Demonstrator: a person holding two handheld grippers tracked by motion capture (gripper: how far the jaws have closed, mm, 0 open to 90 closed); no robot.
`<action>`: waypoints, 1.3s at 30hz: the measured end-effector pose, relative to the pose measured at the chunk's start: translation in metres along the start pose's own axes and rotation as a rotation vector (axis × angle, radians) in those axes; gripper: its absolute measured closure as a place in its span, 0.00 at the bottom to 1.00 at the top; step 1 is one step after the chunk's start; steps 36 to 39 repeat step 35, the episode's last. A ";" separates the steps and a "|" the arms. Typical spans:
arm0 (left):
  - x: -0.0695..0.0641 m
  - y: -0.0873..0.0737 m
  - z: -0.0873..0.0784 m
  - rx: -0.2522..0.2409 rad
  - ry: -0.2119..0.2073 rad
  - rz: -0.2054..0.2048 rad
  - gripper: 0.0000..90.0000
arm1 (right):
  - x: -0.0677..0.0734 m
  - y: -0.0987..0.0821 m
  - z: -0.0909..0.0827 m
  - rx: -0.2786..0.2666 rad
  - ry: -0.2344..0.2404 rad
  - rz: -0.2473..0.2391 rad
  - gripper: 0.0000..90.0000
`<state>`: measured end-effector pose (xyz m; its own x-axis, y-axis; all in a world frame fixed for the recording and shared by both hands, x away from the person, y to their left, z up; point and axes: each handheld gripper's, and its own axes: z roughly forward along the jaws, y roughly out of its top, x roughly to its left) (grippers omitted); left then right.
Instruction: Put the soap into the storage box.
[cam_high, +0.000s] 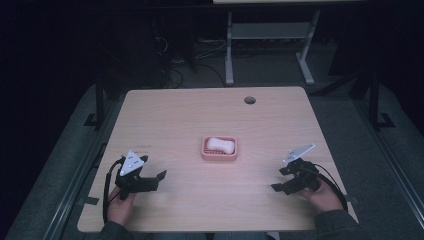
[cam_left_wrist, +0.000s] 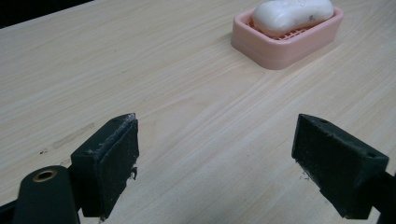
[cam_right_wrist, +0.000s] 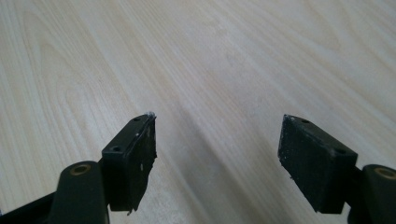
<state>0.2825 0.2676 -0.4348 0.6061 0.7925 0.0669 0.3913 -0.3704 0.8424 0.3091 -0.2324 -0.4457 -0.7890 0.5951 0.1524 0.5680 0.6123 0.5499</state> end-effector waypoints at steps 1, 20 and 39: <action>0.000 0.000 0.000 0.005 -0.001 0.003 0.16 | 0.000 -0.002 0.000 -0.003 0.002 0.005 0.30; -0.002 0.001 0.000 0.003 -0.006 0.008 0.16 | 0.012 -0.027 -0.005 -0.036 -0.022 0.017 0.30; -0.002 0.003 -0.002 -0.003 -0.013 0.012 0.16 | 0.022 -0.033 -0.005 -0.033 -0.052 0.021 0.25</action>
